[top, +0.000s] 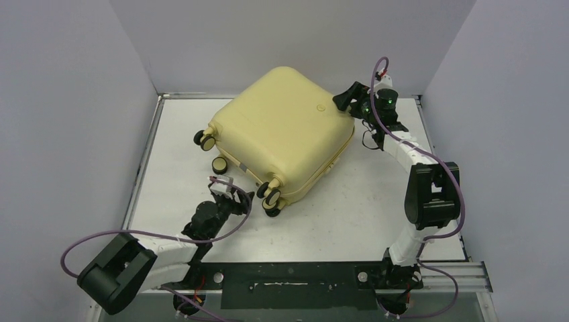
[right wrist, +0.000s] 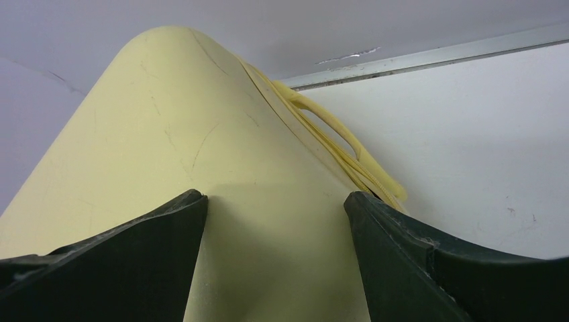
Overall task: Pack the luggage
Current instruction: Zip the luggage at the center of the board.
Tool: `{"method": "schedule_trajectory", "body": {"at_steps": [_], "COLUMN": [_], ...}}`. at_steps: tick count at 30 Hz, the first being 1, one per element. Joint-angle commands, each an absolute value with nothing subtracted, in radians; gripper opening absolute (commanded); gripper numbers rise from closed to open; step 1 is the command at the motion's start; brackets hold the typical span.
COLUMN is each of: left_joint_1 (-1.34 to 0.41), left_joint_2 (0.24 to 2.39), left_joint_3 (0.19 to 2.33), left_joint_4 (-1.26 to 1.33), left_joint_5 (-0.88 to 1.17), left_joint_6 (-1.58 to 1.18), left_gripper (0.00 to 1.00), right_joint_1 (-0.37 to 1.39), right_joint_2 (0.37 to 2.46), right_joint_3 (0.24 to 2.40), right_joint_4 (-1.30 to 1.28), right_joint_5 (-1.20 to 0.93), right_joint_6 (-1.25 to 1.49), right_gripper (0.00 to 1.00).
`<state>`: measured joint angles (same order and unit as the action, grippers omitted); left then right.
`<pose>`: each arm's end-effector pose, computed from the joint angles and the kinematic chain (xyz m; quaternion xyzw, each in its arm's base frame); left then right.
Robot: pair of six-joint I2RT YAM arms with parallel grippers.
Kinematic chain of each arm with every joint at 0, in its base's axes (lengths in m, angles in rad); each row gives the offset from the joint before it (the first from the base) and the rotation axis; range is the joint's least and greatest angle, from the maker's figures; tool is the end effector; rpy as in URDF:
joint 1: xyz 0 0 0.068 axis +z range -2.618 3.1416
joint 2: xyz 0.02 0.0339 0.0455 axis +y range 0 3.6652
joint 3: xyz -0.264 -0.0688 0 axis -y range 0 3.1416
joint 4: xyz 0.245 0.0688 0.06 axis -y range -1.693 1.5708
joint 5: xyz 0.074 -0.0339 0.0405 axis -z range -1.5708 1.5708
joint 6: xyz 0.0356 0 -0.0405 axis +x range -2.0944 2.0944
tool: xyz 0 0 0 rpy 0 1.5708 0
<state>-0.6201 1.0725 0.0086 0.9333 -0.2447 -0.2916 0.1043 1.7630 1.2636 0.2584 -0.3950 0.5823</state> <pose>0.1457 -0.0934 0.1462 0.0426 0.7492 -0.2058 0.6281 0.4143 0.0571 0.2825 0.0651 0.7784 0.3490 0.5177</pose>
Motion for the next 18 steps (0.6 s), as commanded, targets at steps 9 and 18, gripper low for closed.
{"method": "schedule_trajectory", "body": {"at_steps": [9,18], "left_joint_1": [-0.564,-0.513], "left_joint_2": [1.289,1.375], "left_joint_3": [0.116,0.124], "left_joint_4": [1.194,1.328], "left_joint_5": [0.106,0.138], "left_joint_6": [-0.137,-0.147], "left_gripper": [0.67,0.65], "right_joint_1": [0.153,0.158], "right_joint_2": [1.830,1.827], "right_joint_3": [1.267,1.250], "right_joint_4": [0.146,0.163], "right_joint_5": [-0.506,-0.516], "right_joint_6": [0.646,0.658], "right_gripper": [0.76,0.76]}}
